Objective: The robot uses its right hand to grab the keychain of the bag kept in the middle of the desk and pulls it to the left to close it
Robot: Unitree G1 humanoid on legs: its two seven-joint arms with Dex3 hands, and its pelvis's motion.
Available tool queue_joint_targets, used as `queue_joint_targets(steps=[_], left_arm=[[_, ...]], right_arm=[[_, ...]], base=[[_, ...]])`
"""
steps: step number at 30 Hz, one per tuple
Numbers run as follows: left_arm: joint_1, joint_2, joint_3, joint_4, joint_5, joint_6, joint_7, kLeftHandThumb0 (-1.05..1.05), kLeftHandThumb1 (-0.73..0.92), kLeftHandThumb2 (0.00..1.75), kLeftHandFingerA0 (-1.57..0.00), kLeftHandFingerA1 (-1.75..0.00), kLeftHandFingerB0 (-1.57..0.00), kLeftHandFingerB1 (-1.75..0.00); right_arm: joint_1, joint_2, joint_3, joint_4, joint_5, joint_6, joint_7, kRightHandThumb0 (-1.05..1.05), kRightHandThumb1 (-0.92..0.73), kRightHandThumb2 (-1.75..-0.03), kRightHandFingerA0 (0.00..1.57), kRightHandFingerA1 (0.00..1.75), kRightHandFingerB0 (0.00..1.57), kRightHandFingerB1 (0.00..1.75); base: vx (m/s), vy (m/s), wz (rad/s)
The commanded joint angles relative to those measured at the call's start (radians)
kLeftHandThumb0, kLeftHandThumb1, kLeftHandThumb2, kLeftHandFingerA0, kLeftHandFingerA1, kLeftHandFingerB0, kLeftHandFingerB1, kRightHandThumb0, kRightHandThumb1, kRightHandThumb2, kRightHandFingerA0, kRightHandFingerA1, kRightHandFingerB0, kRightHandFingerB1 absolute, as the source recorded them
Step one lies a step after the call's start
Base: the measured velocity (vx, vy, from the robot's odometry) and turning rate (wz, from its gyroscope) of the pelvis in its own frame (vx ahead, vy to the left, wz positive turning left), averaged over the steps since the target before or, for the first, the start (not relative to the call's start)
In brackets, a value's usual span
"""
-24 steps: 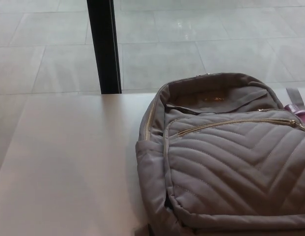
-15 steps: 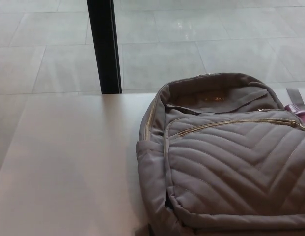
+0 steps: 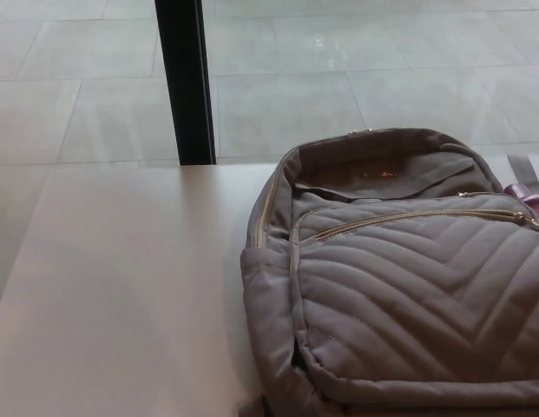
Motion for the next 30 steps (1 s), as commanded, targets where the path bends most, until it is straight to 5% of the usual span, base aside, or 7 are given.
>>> queue_joint_targets(steps=[1, 15, 17, 18, 19, 20, 30], left_arm=[[-0.001, 0.022, -0.005, -0.004, -0.021, -0.059, -0.063, -0.54, 0.62, 0.58, -0.4, -0.7, -0.27, -0.41], [0.012, 0.023, -0.019, 0.019, -0.008, -0.064, -0.049, -0.58, 0.61, 0.59, -0.39, -0.67, -0.29, -0.42], [0.012, 0.02, -0.006, 0.02, -0.03, -0.059, -0.064, -0.55, 0.61, 0.58, -0.39, -0.69, -0.3, -0.43], [0.013, 0.02, -0.014, 0.017, -0.022, -0.066, -0.057, -0.56, 0.63, 0.59, -0.42, -0.71, -0.32, -0.43], [0.016, 0.02, -0.017, 0.014, -0.02, -0.07, -0.058, -0.57, 0.64, 0.59, -0.4, -0.71, -0.32, -0.44], [0.018, 0.02, -0.026, 0.014, -0.012, -0.076, -0.055, -0.62, 0.63, 0.59, -0.43, -0.68, -0.32, -0.42], [0.014, 0.028, -0.055, 0.019, -0.01, -0.093, -0.055, -0.6, 0.65, 0.59, -0.45, -0.72, -0.35, -0.45]], right_arm=[[-0.108, -0.098, 0.004, -0.334, 0.163, 0.185, 0.11, -0.85, -0.57, -0.93, 0.09, 0.56, 0.0, 0.4], [-0.134, -0.122, 0.319, -0.425, -0.037, 0.089, 0.224, -0.73, -0.54, -0.91, 0.08, 0.48, 0.0, 0.19], [-0.137, -0.115, 0.348, -0.399, -0.036, 0.093, 0.238, -0.72, -0.68, -0.6, 0.2, 0.36, 0.05, 0.25], [-0.139, -0.117, 0.365, -0.38, -0.055, 0.077, 0.238, -0.38, -0.39, -0.98, 0.01, 0.49, 0.0, 0.5], [-0.139, -0.123, 0.38, -0.367, -0.074, 0.063, 0.236, -0.74, -0.69, -0.61, 0.22, 0.37, 0.09, 0.26], [-0.136, -0.139, 0.404, -0.343, -0.118, 0.034, 0.231, -0.76, -0.56, -0.9, 0.17, 0.49, 0.1, 0.39], [-0.128, -0.203, 0.501, -0.225, -0.271, -0.062, 0.179, -0.65, -0.69, -0.62, 0.28, 0.37, 0.29, 0.31]], base=[[0.0, 0.0, 0.0], [0.0, 0.0, 0.0], [0.0, 0.0, 0.0], [0.0, 0.0, 0.0], [0.0, 0.0, 0.0], [0.0, 0.0, 0.0], [0.0, 0.0, 0.0]])
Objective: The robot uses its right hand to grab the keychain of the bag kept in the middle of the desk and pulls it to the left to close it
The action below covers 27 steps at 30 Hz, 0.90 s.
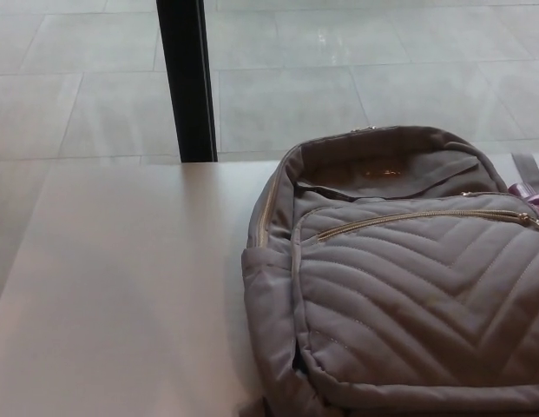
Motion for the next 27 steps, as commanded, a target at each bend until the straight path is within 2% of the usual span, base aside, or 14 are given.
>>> queue_joint_targets(steps=[1, 8, 10, 11, 12, 13, 16, 17, 22, 27], left_arm=[[0.007, 0.026, -0.015, -0.002, 0.008, -0.039, -0.004, -0.6, 0.65, 0.59, -0.45, -0.72, -0.35, -0.45], [0.005, 0.027, -0.024, 0.001, 0.003, -0.034, 0.01, -0.59, 0.64, 0.59, -0.47, -0.71, -0.37, -0.45], [0.007, 0.031, -0.027, 0.004, 0.005, -0.032, 0.001, -0.58, 0.65, 0.59, -0.46, -0.72, -0.37, -0.44], [0.005, 0.03, -0.028, 0.008, 0.006, -0.027, 0.008, -0.59, 0.65, 0.59, -0.44, -0.7, -0.36, -0.44], [0.003, 0.027, -0.021, 0.015, -0.001, -0.02, 0.01, -0.59, 0.64, 0.59, -0.47, -0.73, -0.38, -0.44], [0.002, 0.026, -0.017, 0.02, -0.003, -0.013, 0.014, -0.62, 0.49, 0.87, -0.48, -0.72, -0.33, -0.54], [0.008, 0.029, -0.009, 0.023, -0.013, -0.008, -0.003, -0.6, 0.49, 0.85, -0.46, -0.73, -0.34, -0.54], [0.014, 0.029, -0.005, 0.022, -0.016, -0.006, -0.009, -0.58, 0.64, 0.59, -0.43, -0.71, -0.39, -0.45], [0.033, 0.03, 0.005, 0.018, -0.018, -0.002, -0.012, -0.56, 0.64, 0.59, -0.44, -0.73, -0.43, -0.48], [0.035, 0.026, 0.008, 0.019, -0.011, 0.003, 0.011, -0.56, 0.63, 0.6, -0.41, -0.72, -0.41, -0.48]], right_arm=[[0.01, -0.051, 0.034, 0.049, -0.135, -0.096, -0.037, -0.65, -0.69, -0.62, 0.28, 0.37, 0.29, 0.31], [-0.007, -0.05, 0.043, 0.081, -0.15, -0.132, -0.053, -0.67, -0.69, -0.61, 0.3, 0.38, 0.29, 0.3], [-0.017, -0.039, 0.05, 0.04, -0.162, -0.108, -0.065, -0.63, -0.68, -0.61, 0.32, 0.42, 0.29, 0.3], [-0.019, -0.038, 0.053, 0.024, -0.169, -0.107, -0.068, -0.65, -0.56, -0.87, 0.28, 0.52, 0.23, 0.43], [-0.024, -0.036, 0.055, 0.024, -0.175, -0.133, -0.074, -0.6, -0.7, -0.61, 0.35, 0.43, 0.29, 0.31], [-0.029, -0.031, 0.054, 0.018, -0.17, -0.13, -0.074, -0.6, -0.69, -0.61, 0.37, 0.44, 0.3, 0.31], [-0.054, -0.023, 0.054, 0.031, -0.154, -0.116, -0.063, -0.62, -0.67, -0.6, 0.35, 0.47, 0.29, 0.31], [-0.063, -0.024, 0.053, 0.041, -0.159, -0.124, -0.069, -0.61, -0.67, -0.6, 0.36, 0.53, 0.31, 0.31], [-0.093, -0.036, 0.051, 0.086, -0.177, -0.135, -0.074, -0.59, -0.65, -0.6, 0.41, 0.53, 0.31, 0.31], [-0.112, -0.048, 0.051, 0.129, -0.195, -0.122, -0.076, -0.6, -0.64, -0.6, 0.41, 0.48, 0.3, 0.3]], base=[[0.0, 0.0, 0.0], [0.0, 0.0, 0.0], [0.0, 0.0, 0.0], [0.0, 0.0, 0.0], [0.0, 0.0, 0.0], [0.0, 0.0, 0.0], [0.0, 0.0, 0.0], [0.0, 0.0, 0.0], [0.0, 0.0, 0.0], [0.0, 0.0, 0.0]])
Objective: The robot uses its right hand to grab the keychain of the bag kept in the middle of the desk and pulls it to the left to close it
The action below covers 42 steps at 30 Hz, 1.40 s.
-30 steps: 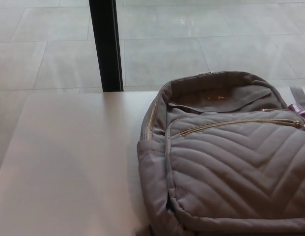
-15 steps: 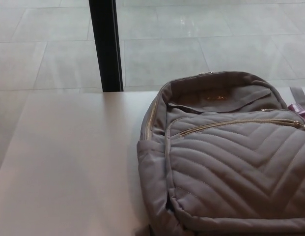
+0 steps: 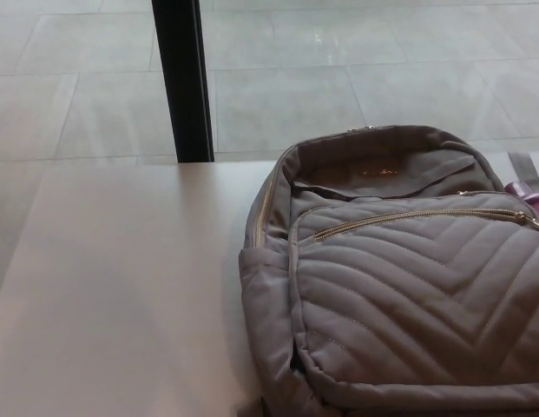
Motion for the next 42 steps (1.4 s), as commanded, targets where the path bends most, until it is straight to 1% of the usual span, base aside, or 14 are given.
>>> queue_joint_targets(steps=[1, 12, 13, 14, 18, 20, 22, 28, 29, 35, 36, 38, 41, 42], left_arm=[[0.007, 0.019, -0.003, 0.002, -0.003, 0.014, 0.021, -0.56, 0.63, 0.6, -0.41, -0.72, -0.41, -0.48], [0.004, 0.029, -0.065, 0.007, 0.035, 0.005, 0.058, -0.54, 0.69, 0.6, -0.5, -0.71, -0.44, -0.47], [0.008, 0.029, -0.064, 0.002, 0.029, 0.001, 0.051, -0.55, 0.68, 0.61, -0.5, -0.73, -0.43, -0.48], [0.01, 0.03, -0.073, 0.001, 0.036, -0.003, 0.059, -0.56, 0.68, 0.6, -0.51, -0.72, -0.46, -0.48], [0.013, 0.031, -0.082, 0.005, 0.03, -0.004, 0.048, -0.56, 0.68, 0.6, -0.48, -0.73, -0.46, -0.49], [0.011, 0.029, -0.088, 0.01, 0.036, -0.001, 0.061, -0.56, 0.53, 0.96, -0.53, -0.75, -0.36, -0.57], [0.01, 0.03, -0.103, 0.012, 0.051, -0.007, 0.083, -0.6, 0.68, 0.6, -0.52, -0.71, -0.49, -0.49], [0.01, 0.031, -0.096, 0.009, 0.035, 0.002, 0.071, -0.6, 0.64, 0.63, -0.5, -0.73, -0.46, -0.51], [0.011, 0.031, -0.098, 0.009, 0.038, 0.0, 0.075, -0.6, 0.63, 0.64, -0.5, -0.72, -0.45, -0.51], [0.006, 0.026, -0.09, 0.016, 0.032, 0.016, 0.067, -0.55, 0.69, 0.6, -0.49, -0.7, -0.45, -0.48], [0.009, 0.026, -0.09, 0.013, 0.032, 0.011, 0.064, -0.55, 0.69, 0.6, -0.5, -0.72, -0.47, -0.49], [0.009, 0.027, -0.088, 0.011, 0.03, 0.011, 0.064, -0.56, 0.68, 0.6, -0.47, -0.72, -0.45, -0.49], [0.013, 0.033, -0.108, 0.012, 0.051, -0.006, 0.075, -0.58, 0.7, 0.61, -0.49, -0.69, -0.45, -0.48], [0.011, 0.033, -0.105, 0.013, 0.046, 0.006, 0.079, -0.54, 0.54, 0.97, -0.51, -0.73, -0.3, -0.55]], right_arm=[[-0.024, -0.015, -0.002, 0.041, -0.031, -0.007, -0.011, -0.6, -0.64, -0.6, 0.41, 0.48, 0.3, 0.3], [-0.113, -0.023, 0.058, 0.11, -0.073, -0.003, 0.02, -0.62, -0.62, -0.59, 0.47, 0.51, 0.26, 0.29], [-0.123, -0.02, 0.068, 0.11, -0.075, 0.012, 0.029, -0.67, -0.49, -0.85, 0.44, 0.61, 0.18, 0.43], [-0.131, -0.019, 0.079, 0.11, -0.083, 0.014, 0.029, -0.66, -0.62, -0.59, 0.49, 0.52, 0.24, 0.29], [-0.153, -0.015, 0.116, 0.053, -0.108, 0.034, 0.034, -0.68, -0.63, -0.59, 0.5, 0.55, 0.21, 0.28], [-0.167, -0.013, 0.123, 0.034, -0.105, 0.052, 0.043, -0.69, -0.63, -0.59, 0.49, 0.55, 0.19, 0.29], [-0.19, -0.019, 0.139, 0.014, -0.121, 0.057, 0.053, -0.67, -0.63, -0.6, 0.49, 0.53, 0.17, 0.28], [-0.188, -0.02, 0.151, 0.025, -0.127, 0.033, 0.062, -0.7, -0.64, -0.6, 0.54, 0.55, 0.16, 0.27], [-0.186, -0.016, 0.154, 0.034, -0.131, 0.025, 0.056, -0.72, -0.51, -0.87, 0.49, 0.62, 0.1, 0.4], [-0.159, -0.016, 0.166, 0.018, -0.157, 0.032, 0.043, -0.71, -0.65, -0.61, 0.56, 0.55, 0.14, 0.27], [-0.159, -0.014, 0.167, 0.023, -0.158, 0.027, 0.039, -0.77, -0.55, -0.88, 0.56, 0.66, 0.09, 0.37], [-0.158, -0.01, 0.166, 0.023, -0.161, 0.025, 0.028, -0.64, -0.64, -0.61, 0.7, 0.75, 0.13, 0.27], [-0.159, -0.017, 0.177, 0.018, -0.195, 0.012, 0.004, -0.61, -0.54, -0.84, 0.74, 0.84, 0.08, 0.39], [-0.158, -0.018, 0.181, 0.02, -0.205, -0.002, -0.007, -0.52, -0.7, -0.62, 0.79, 0.86, 0.16, 0.27]], base=[[0.0, 0.0, 0.0], [0.0, 0.0, 0.0], [0.0, 0.0, 0.0], [0.0, 0.0, 0.0], [0.0, 0.0, 0.0], [0.0, 0.0, 0.0], [0.0, 0.0, 0.0], [0.0, 0.0, 0.0], [0.0, 0.0, 0.0], [0.0, 0.0, 0.0], [0.0, 0.0, 0.0], [0.0, 0.0, 0.0], [0.0, 0.0, 0.0], [0.0, 0.0, 0.0]])
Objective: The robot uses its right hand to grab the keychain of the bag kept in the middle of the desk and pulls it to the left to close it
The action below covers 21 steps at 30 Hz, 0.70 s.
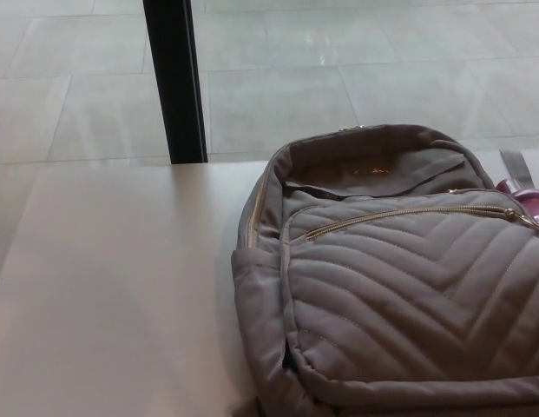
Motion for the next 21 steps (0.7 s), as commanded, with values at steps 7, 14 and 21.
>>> queue_joint_targets(steps=[7, 14, 21], left_arm=[[0.008, 0.018, -0.007, 0.005, 0.015, 0.003, 0.026, -0.57, 0.71, 0.61, -0.49, -0.68, -0.46, -0.47], [0.017, 0.019, -0.007, 0.002, 0.01, -0.007, 0.012, -0.58, 0.71, 0.61, -0.49, -0.7, -0.44, -0.48], [0.026, 0.024, -0.009, 0.001, 0.014, -0.015, 0.009, -0.59, 0.72, 0.61, -0.49, -0.68, -0.41, -0.47]], right_arm=[[0.018, 0.031, 0.003, 0.026, -0.005, -0.14, -0.057, -0.27, -0.81, -0.66, 0.8, 1.37, 0.45, 0.35], [-0.022, 0.035, 0.007, 0.017, -0.014, -0.193, -0.069, -0.18, -0.72, -0.91, 0.87, 1.36, 0.88, 1.13], [-0.048, 0.057, 0.0, 0.024, -0.021, -0.208, -0.105, -0.17, -0.7, -1.0, 0.8, 1.67, 0.69, 1.53]], base=[[0.0, 0.0, 0.0], [0.0, 0.0, 0.0], [0.0, 0.0, 0.0]])
